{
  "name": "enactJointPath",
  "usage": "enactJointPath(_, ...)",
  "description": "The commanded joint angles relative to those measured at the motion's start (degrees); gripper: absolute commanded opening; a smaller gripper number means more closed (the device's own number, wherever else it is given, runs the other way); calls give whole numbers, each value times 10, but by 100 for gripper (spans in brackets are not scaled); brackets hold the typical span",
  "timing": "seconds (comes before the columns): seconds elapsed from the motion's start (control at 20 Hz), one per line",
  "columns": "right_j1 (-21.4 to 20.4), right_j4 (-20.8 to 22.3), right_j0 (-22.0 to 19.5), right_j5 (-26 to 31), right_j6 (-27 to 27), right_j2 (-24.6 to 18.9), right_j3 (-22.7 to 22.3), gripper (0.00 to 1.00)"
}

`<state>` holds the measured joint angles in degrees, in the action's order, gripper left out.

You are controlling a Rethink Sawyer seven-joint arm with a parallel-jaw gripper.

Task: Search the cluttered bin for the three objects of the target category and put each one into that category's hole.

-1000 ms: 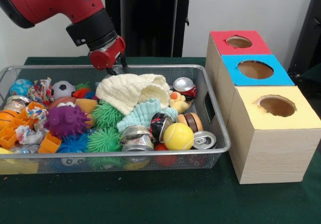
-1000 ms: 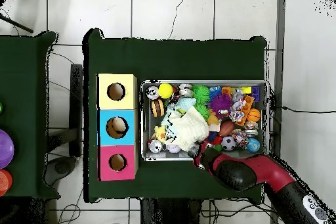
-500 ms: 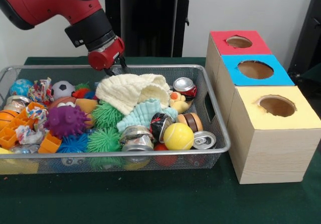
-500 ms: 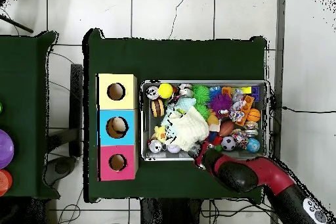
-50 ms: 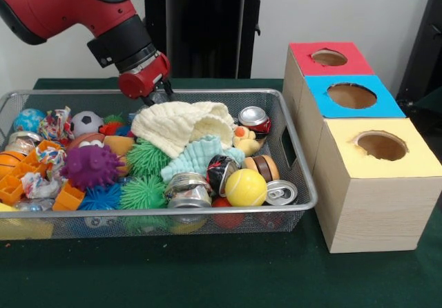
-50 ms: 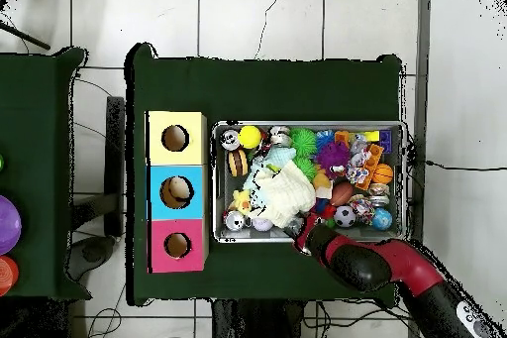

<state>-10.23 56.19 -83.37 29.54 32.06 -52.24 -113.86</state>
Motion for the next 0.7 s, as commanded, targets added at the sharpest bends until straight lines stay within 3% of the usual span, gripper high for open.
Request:
enactJointPath(0.05, 24, 48, 2, 46, -122, 64, 83, 100)
enactJointPath(0.1, 24, 49, 2, 44, -121, 63, 83, 0)
enactJointPath(0.7, 25, 39, 5, 51, -113, 67, 83, 0)
